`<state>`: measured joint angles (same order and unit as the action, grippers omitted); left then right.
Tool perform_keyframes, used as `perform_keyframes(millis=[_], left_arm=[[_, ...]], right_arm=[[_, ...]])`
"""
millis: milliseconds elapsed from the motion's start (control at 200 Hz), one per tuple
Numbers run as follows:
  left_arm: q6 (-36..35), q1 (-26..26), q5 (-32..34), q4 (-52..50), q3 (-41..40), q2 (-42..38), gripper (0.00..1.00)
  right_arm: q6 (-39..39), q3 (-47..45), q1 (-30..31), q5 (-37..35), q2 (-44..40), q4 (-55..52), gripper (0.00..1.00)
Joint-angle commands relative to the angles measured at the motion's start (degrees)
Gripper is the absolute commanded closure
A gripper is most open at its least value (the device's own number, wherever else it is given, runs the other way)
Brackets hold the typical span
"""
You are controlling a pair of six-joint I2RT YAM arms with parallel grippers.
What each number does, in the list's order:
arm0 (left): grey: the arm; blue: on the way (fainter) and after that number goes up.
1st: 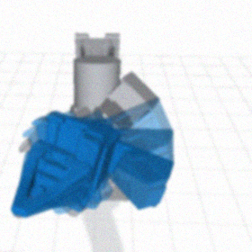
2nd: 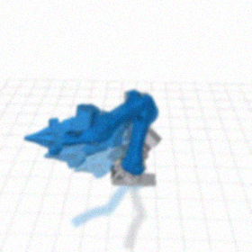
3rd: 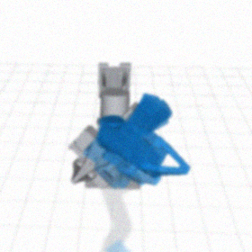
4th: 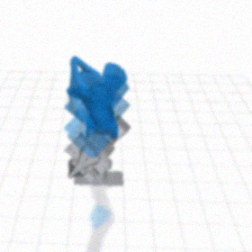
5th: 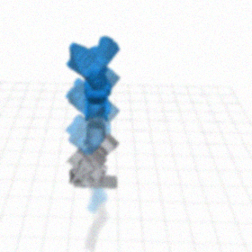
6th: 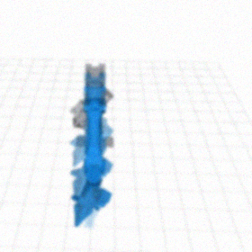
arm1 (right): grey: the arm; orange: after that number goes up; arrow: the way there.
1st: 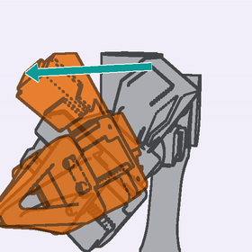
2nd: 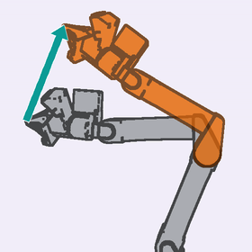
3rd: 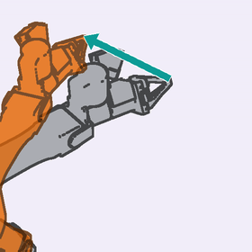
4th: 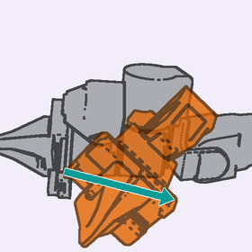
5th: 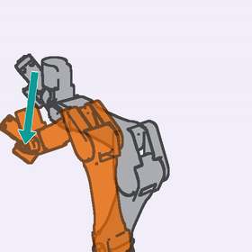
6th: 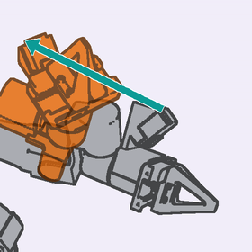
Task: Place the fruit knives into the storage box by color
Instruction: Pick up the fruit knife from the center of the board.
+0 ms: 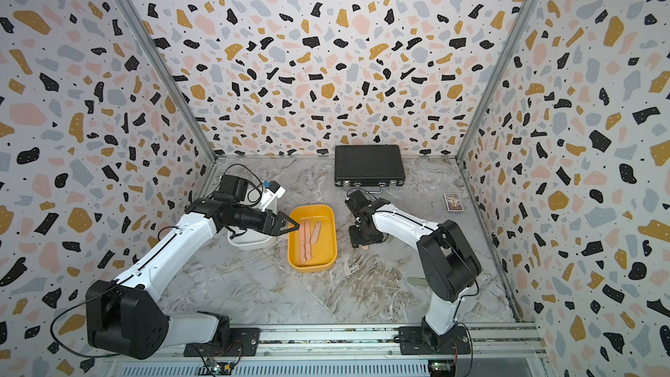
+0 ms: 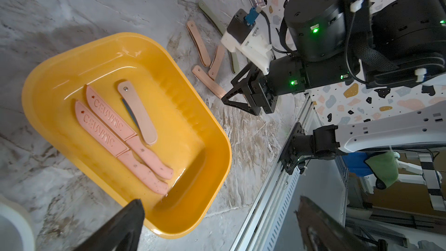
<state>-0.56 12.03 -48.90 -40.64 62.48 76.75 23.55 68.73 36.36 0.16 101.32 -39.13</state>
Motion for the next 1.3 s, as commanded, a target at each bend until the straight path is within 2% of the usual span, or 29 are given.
perform_keyframes(millis=[0,556,896,1292], left_arm=[[-0.03,0.1,0.04,1.3,-0.69,0.56,0.01],[-0.74,0.11,0.17,1.36,-1.18,0.21,0.01],[-0.71,0.16,-0.49,1.36,-1.48,0.69,0.01],[-0.74,0.21,-1.1,1.36,-1.83,1.13,0.01]], right_arm=[[-0.2,0.53,-0.37,-0.95,1.16,-0.24,0.41],[-1.07,2.57,-1.55,-0.4,6.9,0.7,0.47],[-1.44,4.44,-1.33,0.91,7.71,-0.68,0.72],[0.58,5.73,2.28,1.86,9.51,-1.51,0.73]])
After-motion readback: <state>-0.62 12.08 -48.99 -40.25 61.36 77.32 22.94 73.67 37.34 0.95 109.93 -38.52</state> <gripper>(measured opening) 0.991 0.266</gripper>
